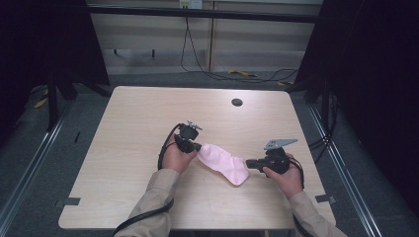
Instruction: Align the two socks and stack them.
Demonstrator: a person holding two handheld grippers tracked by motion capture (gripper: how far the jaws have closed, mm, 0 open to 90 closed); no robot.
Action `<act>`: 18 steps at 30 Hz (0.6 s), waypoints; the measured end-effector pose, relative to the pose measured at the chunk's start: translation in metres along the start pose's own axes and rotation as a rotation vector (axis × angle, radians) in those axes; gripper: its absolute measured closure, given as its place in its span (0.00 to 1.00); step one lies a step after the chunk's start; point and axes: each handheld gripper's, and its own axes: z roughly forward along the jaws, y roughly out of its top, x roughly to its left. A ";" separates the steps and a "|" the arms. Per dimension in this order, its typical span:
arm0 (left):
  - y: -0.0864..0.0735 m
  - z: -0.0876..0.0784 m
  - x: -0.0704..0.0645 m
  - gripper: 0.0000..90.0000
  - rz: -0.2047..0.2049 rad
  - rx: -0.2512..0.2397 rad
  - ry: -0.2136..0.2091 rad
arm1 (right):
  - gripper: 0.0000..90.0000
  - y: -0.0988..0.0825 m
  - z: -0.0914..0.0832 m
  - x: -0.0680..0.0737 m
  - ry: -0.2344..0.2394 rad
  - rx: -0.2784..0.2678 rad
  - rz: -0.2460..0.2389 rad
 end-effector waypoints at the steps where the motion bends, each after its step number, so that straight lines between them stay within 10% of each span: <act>1: 0.000 0.000 0.000 1.00 0.013 0.003 0.005 | 0.99 -0.001 0.001 -0.001 -0.002 0.000 0.003; 11: -0.003 0.000 -0.003 1.00 0.012 0.004 -0.004 | 0.85 -0.014 0.002 0.010 -0.006 -0.019 0.019; 18: -0.001 -0.006 -0.005 1.00 0.018 0.006 -0.016 | 0.99 -0.016 0.009 0.014 -0.042 0.025 -0.008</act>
